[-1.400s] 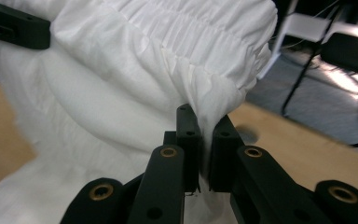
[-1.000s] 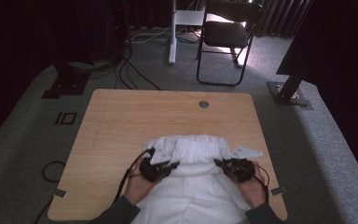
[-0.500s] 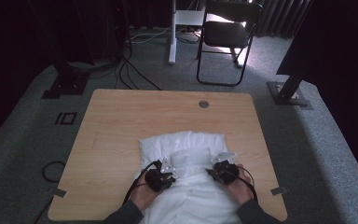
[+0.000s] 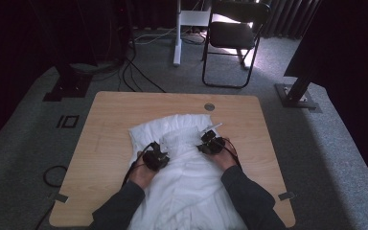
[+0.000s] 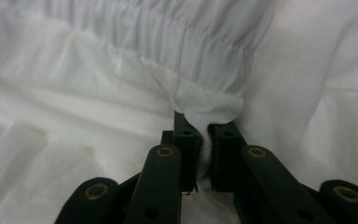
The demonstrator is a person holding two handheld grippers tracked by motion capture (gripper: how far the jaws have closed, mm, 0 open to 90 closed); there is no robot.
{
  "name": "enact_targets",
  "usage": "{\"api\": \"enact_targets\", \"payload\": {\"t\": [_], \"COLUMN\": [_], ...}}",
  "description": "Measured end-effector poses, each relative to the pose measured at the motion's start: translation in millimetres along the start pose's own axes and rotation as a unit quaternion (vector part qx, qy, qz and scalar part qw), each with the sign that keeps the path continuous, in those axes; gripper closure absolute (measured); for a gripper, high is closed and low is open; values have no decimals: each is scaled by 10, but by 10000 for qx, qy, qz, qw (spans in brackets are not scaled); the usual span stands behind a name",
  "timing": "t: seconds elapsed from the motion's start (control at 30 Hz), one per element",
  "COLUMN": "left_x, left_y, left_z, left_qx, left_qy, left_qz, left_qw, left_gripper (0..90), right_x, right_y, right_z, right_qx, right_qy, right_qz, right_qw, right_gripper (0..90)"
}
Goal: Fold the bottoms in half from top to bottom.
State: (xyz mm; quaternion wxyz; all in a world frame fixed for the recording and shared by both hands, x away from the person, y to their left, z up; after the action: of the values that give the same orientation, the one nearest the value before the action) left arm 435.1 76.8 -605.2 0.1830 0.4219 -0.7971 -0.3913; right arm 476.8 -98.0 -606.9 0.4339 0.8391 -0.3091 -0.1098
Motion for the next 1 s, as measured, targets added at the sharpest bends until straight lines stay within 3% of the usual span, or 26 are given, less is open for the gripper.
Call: {"api": "enact_targets", "payload": {"t": [0.13,0.23,0.37,0.43,0.6,0.7,0.73,0.8,0.9,1.0], "left_x": [-327,-490,-605,-628,-633,-644,-658,-664,-643,-587], "left_y": [-107,-197,-285,-319,-349,-349,-336,-308,-181,63], "left_z": [-151,-267,-380,-416,-454,-455,-456,-461,-520,-647], "left_qx": [-175,-235,-211,-157,-120,-109,-102,-82,114,585], "left_qy": [-68,-85,59,231,259,363,534,608,598,574], "left_qz": [-316,-565,-563,-557,-620,-513,-318,-214,-160,-60], "left_qw": [9993,9981,9982,9981,9977,9980,9980,9979,9980,9966], "left_gripper": [820,819,819,819,821,822,822,821,821,821], "right_x": [-15,12,146,229,345,350,346,340,342,357], "right_y": [-111,-190,-280,-320,-377,-379,-379,-336,-220,-16], "right_z": [-147,-250,-359,-406,-478,-486,-488,-485,-506,-558], "right_qx": [149,185,212,204,147,129,139,239,410,697], "right_qy": [-170,-194,-299,-393,-616,-633,-593,-579,-591,-582], "right_qz": [-9,75,244,328,452,476,497,466,420,398], "right_qw": [9997,9996,9990,9985,9970,9968,9969,9969,9965,9951], "right_gripper": [830,826,821,820,821,825,825,829,830,830]}}
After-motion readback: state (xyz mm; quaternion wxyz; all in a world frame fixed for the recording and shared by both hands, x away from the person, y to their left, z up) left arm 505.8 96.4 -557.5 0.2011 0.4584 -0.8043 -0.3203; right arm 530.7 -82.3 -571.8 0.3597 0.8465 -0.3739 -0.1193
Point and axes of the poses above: each handheld gripper's, and its own axes: y roughly backward along the jaws, z roughly out of its underside, x roughly to its right, the point moved 9 cm from there along -y, roughly forward along the jaws, and after that the axes turned 12 degrees about y, right-handed, at the moved point
